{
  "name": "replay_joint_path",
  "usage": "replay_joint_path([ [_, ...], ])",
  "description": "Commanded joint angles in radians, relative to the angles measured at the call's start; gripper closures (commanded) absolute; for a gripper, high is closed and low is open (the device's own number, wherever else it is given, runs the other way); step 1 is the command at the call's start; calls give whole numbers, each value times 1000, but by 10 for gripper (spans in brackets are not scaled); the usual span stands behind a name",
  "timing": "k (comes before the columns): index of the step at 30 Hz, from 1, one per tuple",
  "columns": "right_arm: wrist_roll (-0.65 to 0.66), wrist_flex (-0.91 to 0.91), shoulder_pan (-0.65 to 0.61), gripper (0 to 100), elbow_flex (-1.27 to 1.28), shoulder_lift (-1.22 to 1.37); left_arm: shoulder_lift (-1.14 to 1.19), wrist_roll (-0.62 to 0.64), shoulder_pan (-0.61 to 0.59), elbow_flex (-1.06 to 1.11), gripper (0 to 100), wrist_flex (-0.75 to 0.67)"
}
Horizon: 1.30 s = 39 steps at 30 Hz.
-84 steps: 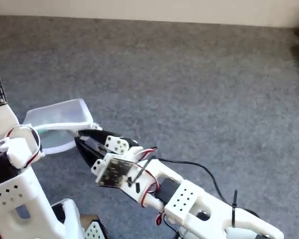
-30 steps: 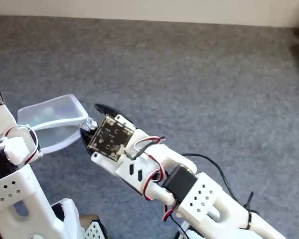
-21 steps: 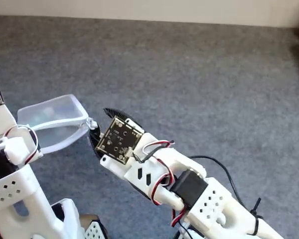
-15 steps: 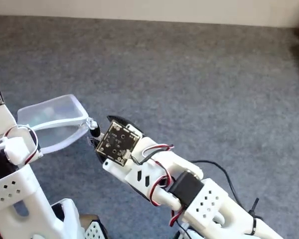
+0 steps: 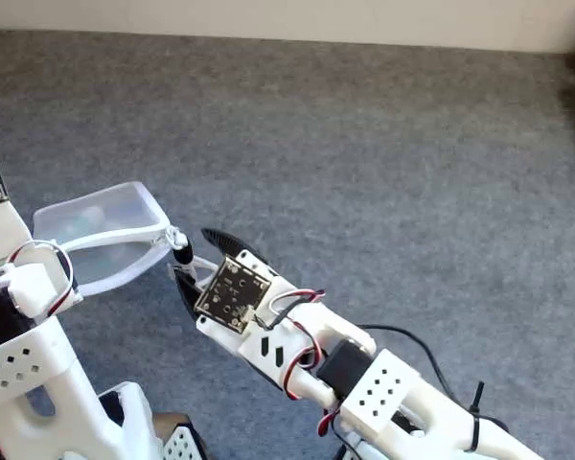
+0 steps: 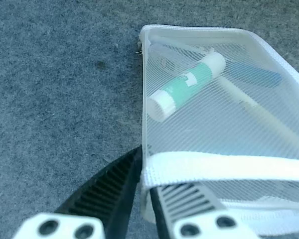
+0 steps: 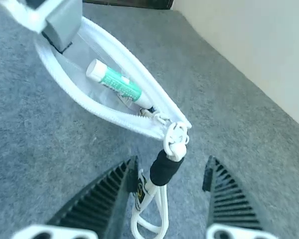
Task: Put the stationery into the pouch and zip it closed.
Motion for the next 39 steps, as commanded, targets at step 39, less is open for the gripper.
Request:
replay_joint_path([
  [39,-9,-453,10,793,-47,415,-7,-6,-4,16,989,-51],
])
